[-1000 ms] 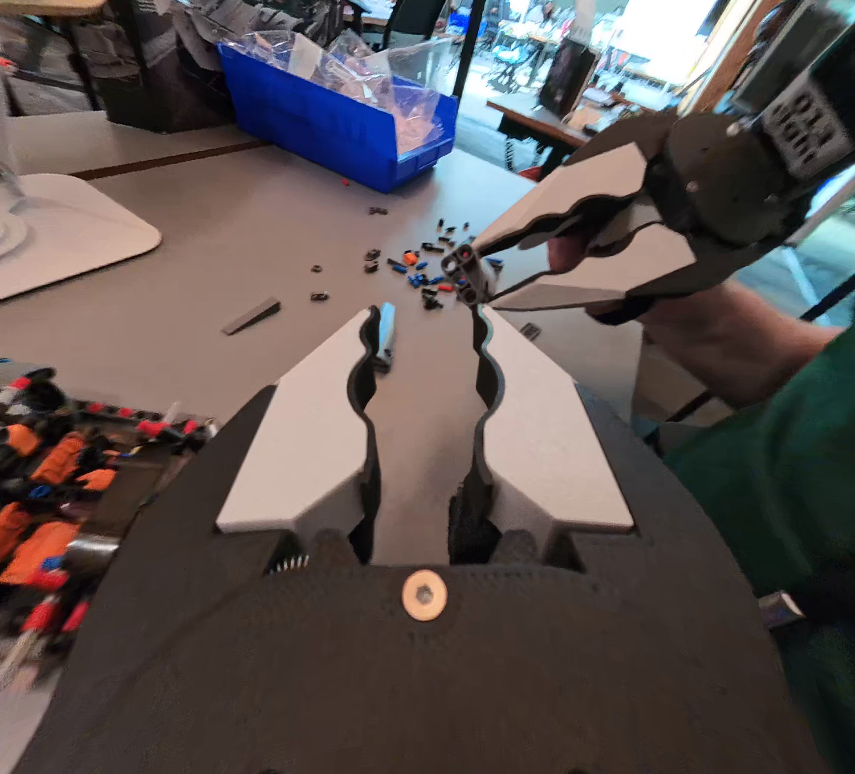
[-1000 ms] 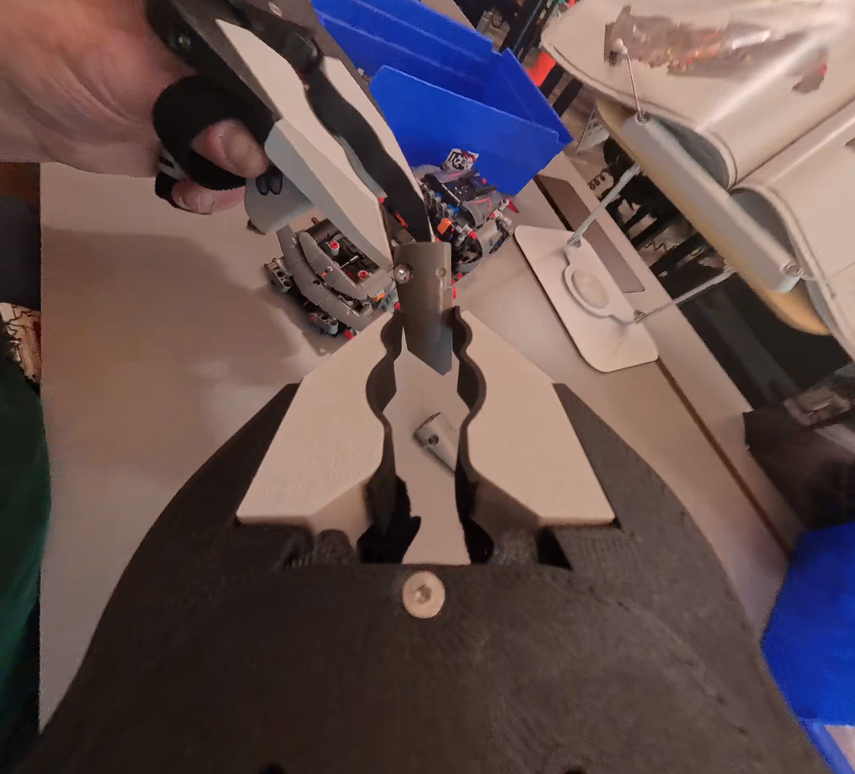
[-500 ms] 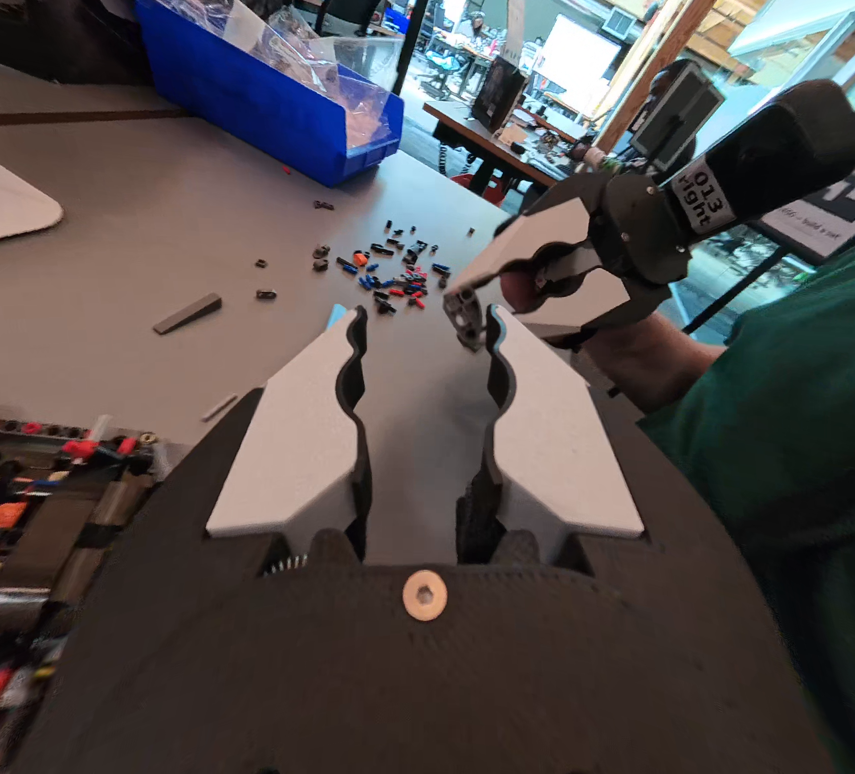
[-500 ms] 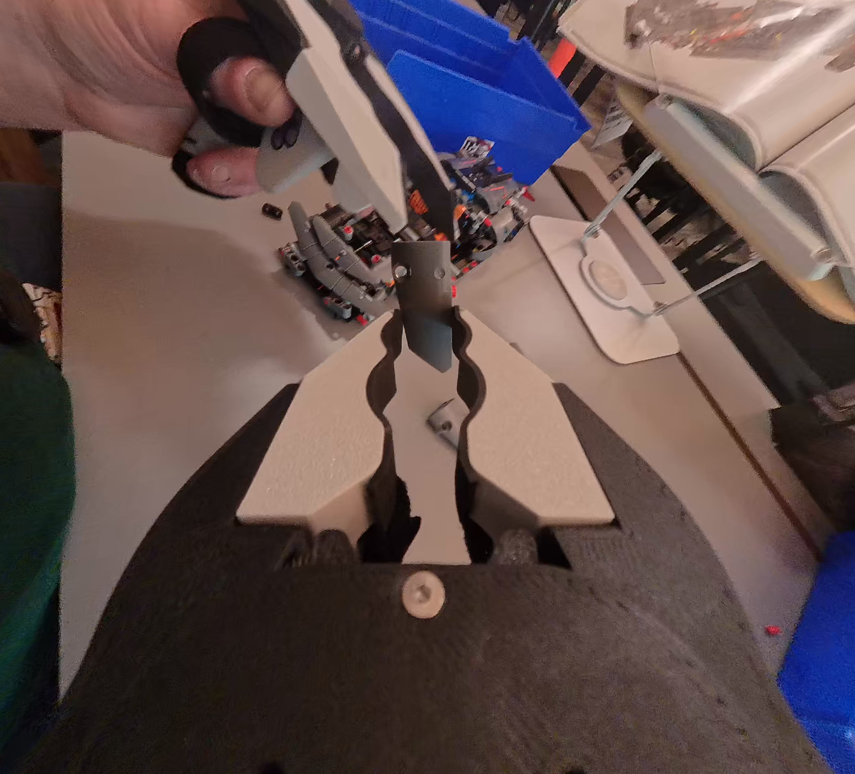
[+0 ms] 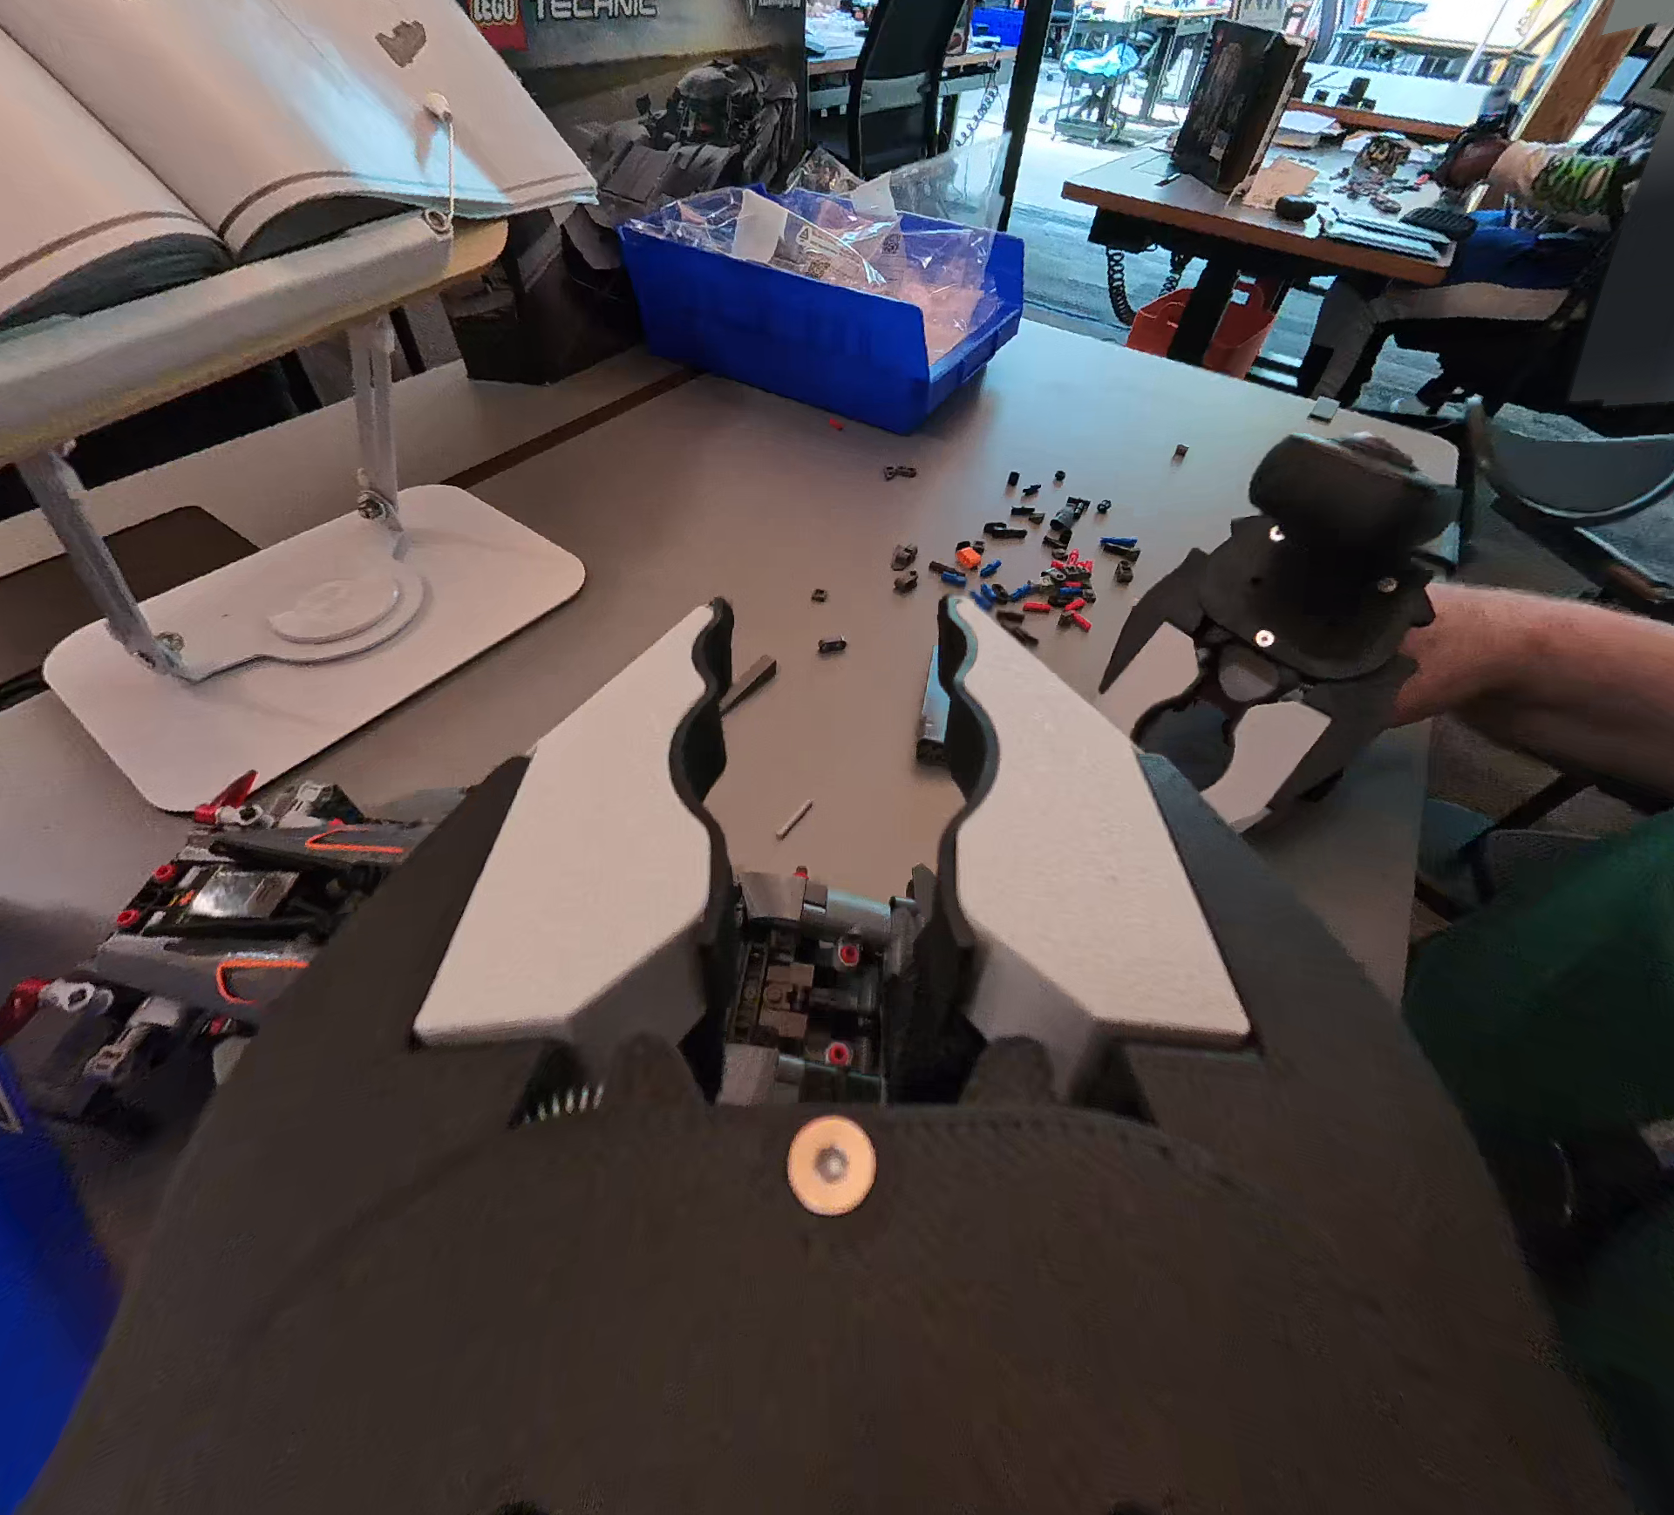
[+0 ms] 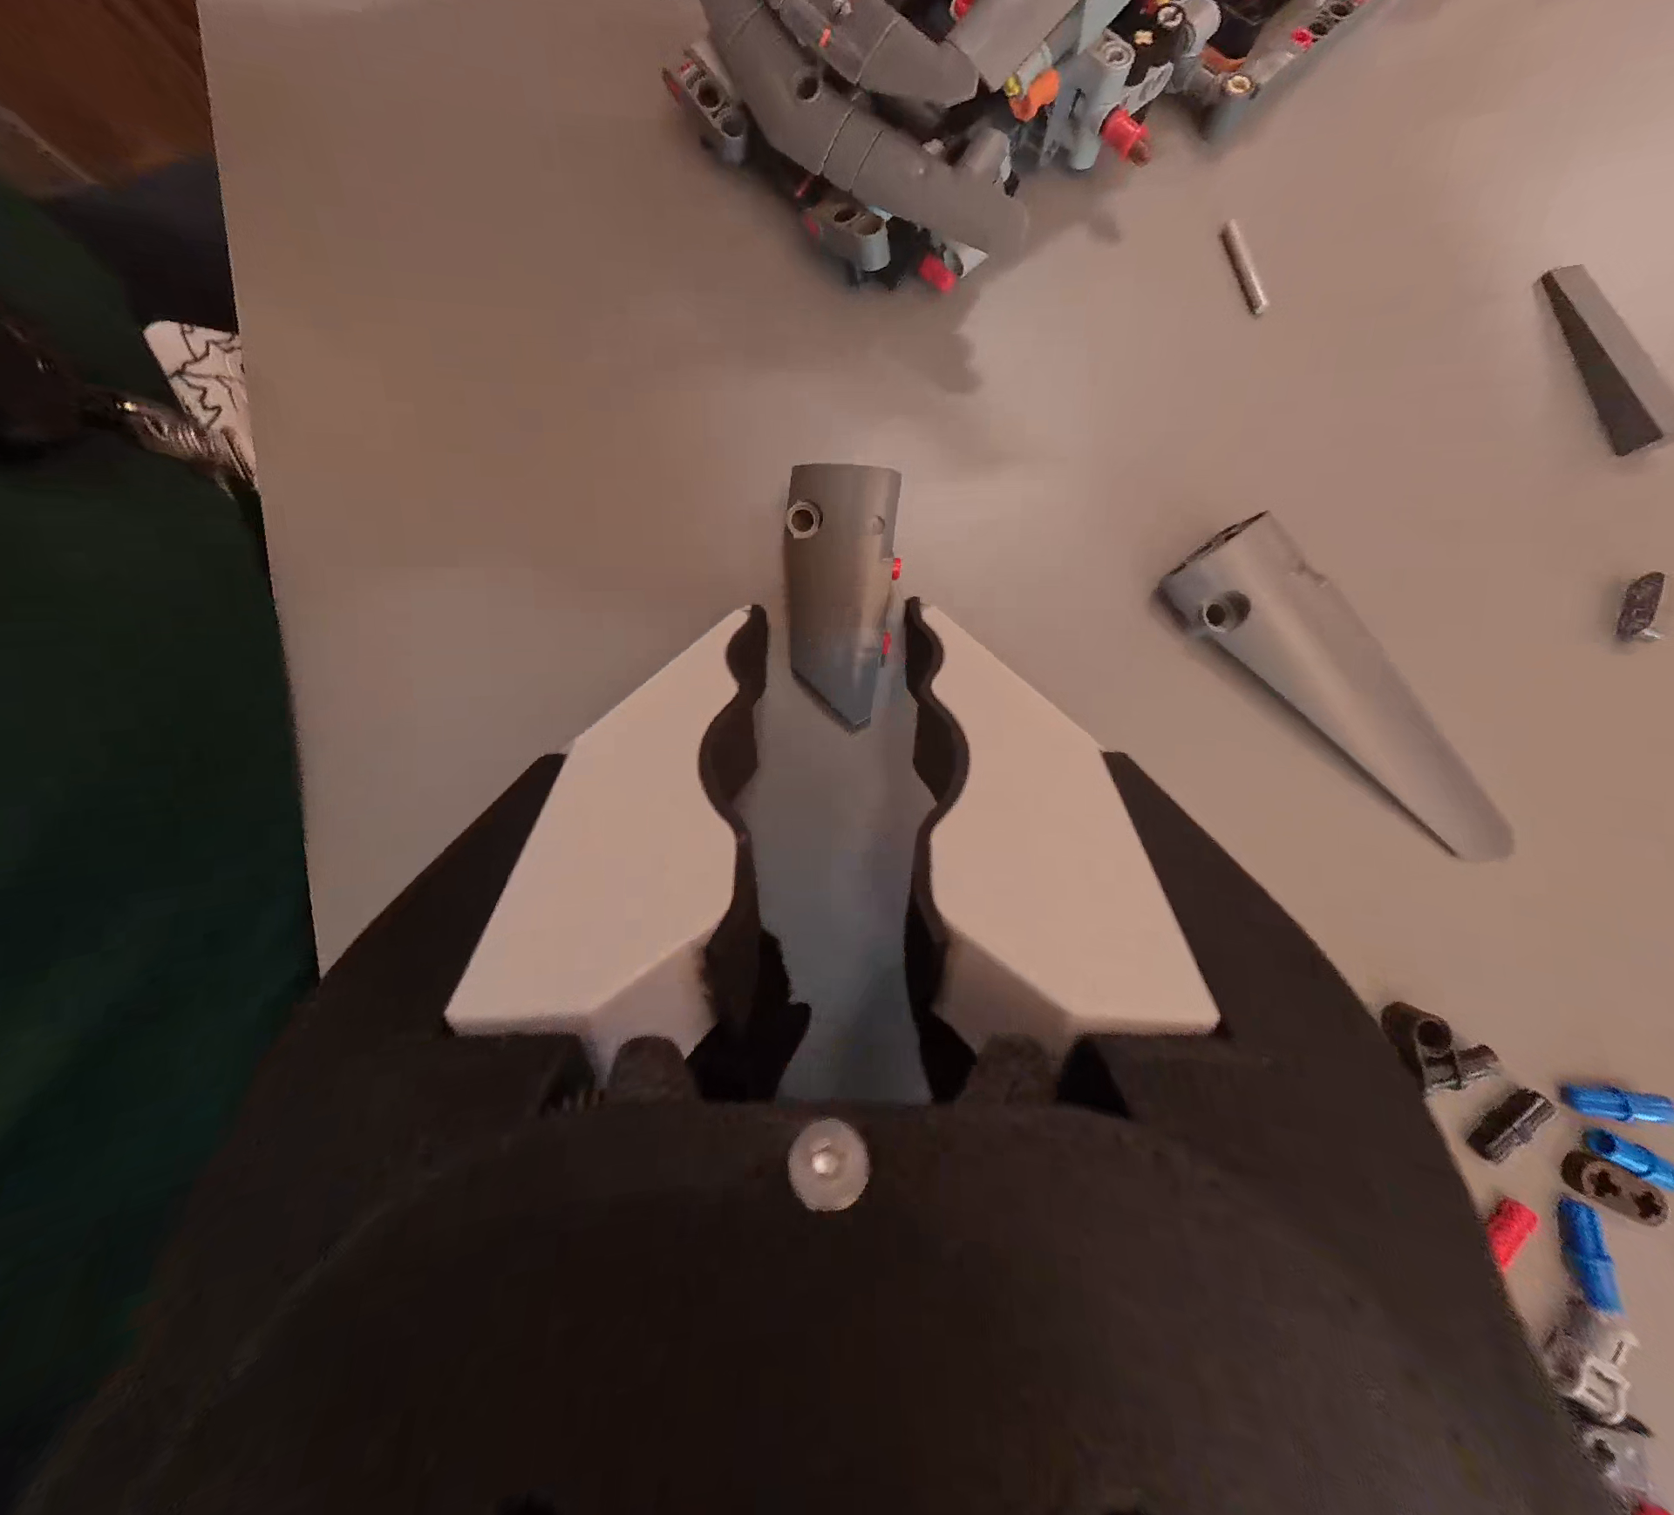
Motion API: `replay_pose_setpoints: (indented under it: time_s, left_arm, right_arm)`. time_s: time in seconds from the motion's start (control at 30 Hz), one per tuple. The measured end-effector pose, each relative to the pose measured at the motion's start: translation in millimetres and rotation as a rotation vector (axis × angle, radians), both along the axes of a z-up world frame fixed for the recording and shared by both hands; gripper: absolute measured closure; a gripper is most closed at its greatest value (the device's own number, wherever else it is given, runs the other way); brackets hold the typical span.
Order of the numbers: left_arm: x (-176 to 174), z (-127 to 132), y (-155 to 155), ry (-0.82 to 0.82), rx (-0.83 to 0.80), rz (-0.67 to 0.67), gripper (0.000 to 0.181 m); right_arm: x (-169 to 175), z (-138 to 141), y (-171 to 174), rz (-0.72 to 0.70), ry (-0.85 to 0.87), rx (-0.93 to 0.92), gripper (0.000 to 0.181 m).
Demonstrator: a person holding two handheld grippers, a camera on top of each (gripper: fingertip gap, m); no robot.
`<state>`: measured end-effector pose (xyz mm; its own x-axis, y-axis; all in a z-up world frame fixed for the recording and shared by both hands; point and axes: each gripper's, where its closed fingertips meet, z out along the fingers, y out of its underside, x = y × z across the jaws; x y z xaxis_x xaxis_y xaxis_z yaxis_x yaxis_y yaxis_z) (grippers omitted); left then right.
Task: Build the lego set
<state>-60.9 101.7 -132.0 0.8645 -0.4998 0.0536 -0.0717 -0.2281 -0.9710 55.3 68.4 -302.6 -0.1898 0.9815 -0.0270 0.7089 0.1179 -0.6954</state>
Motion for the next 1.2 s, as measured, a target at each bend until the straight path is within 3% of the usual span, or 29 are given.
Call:
replay_pose_setpoints:
  time_s: [0.13,0.3,0.47,0.63,0.77,0.9,1.0,1.07,1.2]
  left_arm:
    - [-14,-8,-11,0.004,0.001,0.023,0.138]
    - [-28,15,-2,0.062,0.062,0.011,0.144]
    - [-40,57,66,0.29,0.139,0.048,0.153]
    - [-44,101,157,0.483,0.199,0.084,0.159]
    - [-55,104,237,0.543,0.138,0.106,0.159]
    - [-75,72,290,0.69,0.022,0.148,0.165]
    - [-83,54,302,0.708,-0.018,0.154,0.167]
    - [-85,51,304,0.684,-0.003,0.163,0.17]
    - [-89,53,305,0.708,0.017,0.189,0.181]
  right_arm:
    - [-4,30,7,-0.014,0.088,-0.035,0.14]
    - [-37,114,80,-0.19,0.277,0.155,0.149]
    - [-81,201,190,-0.281,0.371,0.454,0.157]
    - [-110,242,296,-0.189,0.296,0.658,0.161]
    - [-128,233,351,-0.061,0.16,0.64,0.157]
    - [-134,207,375,0.081,-0.015,0.673,0.156]
    - [-131,190,382,0.165,-0.121,0.685,0.159]
    - [-131,183,388,0.18,-0.152,0.707,0.174]
    - [-121,172,385,0.213,-0.201,0.677,0.177]
